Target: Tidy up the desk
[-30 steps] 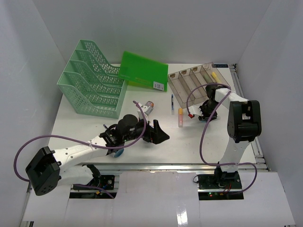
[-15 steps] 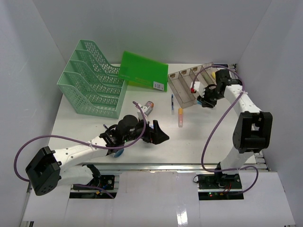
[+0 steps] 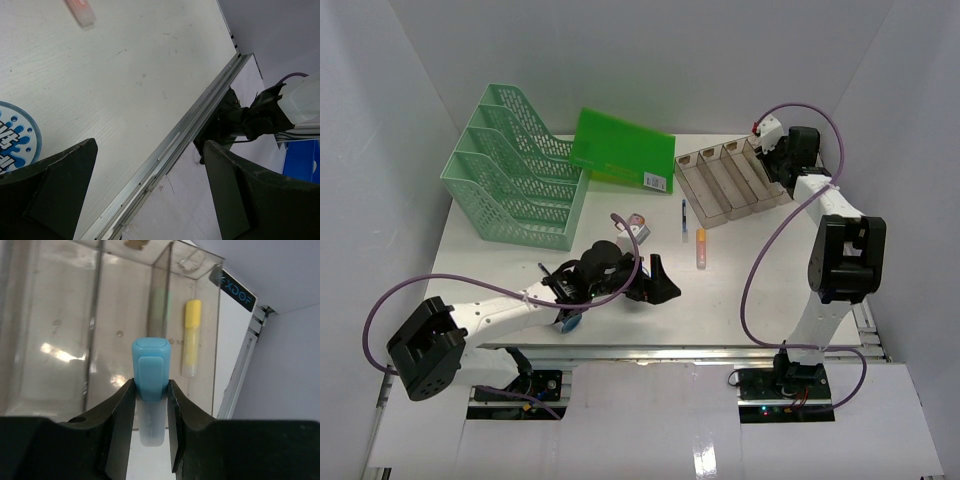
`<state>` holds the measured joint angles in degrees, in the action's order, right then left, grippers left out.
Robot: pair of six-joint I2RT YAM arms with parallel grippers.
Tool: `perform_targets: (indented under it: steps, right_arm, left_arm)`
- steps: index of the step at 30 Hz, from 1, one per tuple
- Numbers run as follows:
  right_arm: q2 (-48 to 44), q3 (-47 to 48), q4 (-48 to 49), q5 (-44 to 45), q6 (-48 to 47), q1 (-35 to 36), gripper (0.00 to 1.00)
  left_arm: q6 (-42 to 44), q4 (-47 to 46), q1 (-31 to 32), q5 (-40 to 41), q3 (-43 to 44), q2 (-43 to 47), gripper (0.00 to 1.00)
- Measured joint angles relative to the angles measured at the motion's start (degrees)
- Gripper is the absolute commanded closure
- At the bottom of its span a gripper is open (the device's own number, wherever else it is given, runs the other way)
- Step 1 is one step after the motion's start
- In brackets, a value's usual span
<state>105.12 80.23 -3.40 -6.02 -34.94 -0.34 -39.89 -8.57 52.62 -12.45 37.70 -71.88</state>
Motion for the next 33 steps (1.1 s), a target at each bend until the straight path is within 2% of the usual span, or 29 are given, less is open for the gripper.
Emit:
perform_targets:
  steps: [7, 9, 12, 16, 19, 20, 24, 28, 31, 33]
  right_arm:
    - [11.7, 10.4, 5.0, 6.9, 3.5, -1.7, 0.89]
    - [13.4, 12.3, 5.7, 7.7, 3.9, -2.0, 0.83]
    - [14.8, 14.0, 6.2, 7.8, 4.1, -2.3, 0.71]
    - [15.3, 14.5, 6.6, 7.4, 4.0, -2.3, 0.47]
    - [15.3, 14.5, 6.7, 6.3, 3.5, -2.3, 0.25]
    - [15.3, 14.5, 6.7, 5.9, 3.4, -2.3, 0.22]
    - [14.6, 12.8, 7.1, 4.4, 3.2, -2.3, 0.18]
    - [10.2, 9.1, 1.9, -0.8, 3.2, -2.6, 0.10]
    - [3.6, 6.7, -6.8, -11.5, 1.5, -3.2, 0.10]
    - [-4.5, 1.1, -11.0, -19.8, 0.6, -3.6, 0.10]
  left_arm:
    - [0.3, 0.0, 0.0, 0.0, 1.9, -3.0, 0.02]
    - [0.4, 0.0, 0.0, 0.0, 2.3, -3.7, 0.02]
    - [0.5, -0.2, 0.0, 0.0, 3.3, -5.5, 0.02]
    - [0.4, -0.6, 0.0, 0.0, 4.9, -9.2, 0.05]
    - [0.2, -0.4, 0.0, 0.0, 6.5, -12.0, 0.06]
    - [0.1, -0.5, 0.0, 0.0, 7.2, -13.0, 0.06]
    - [-0.1, 0.0, 0.0, 0.0, 10.2, -16.0, 0.06]
    - [-0.3, 0.9, 0.0, 0.3, 14.0, -18.7, 0.08]
    - [-0.6, 2.8, 0.0, 1.5, 17.7, -21.6, 0.13]
    - [-0.9, 5.1, 0.0, 2.7, 21.1, -24.6, 0.17]
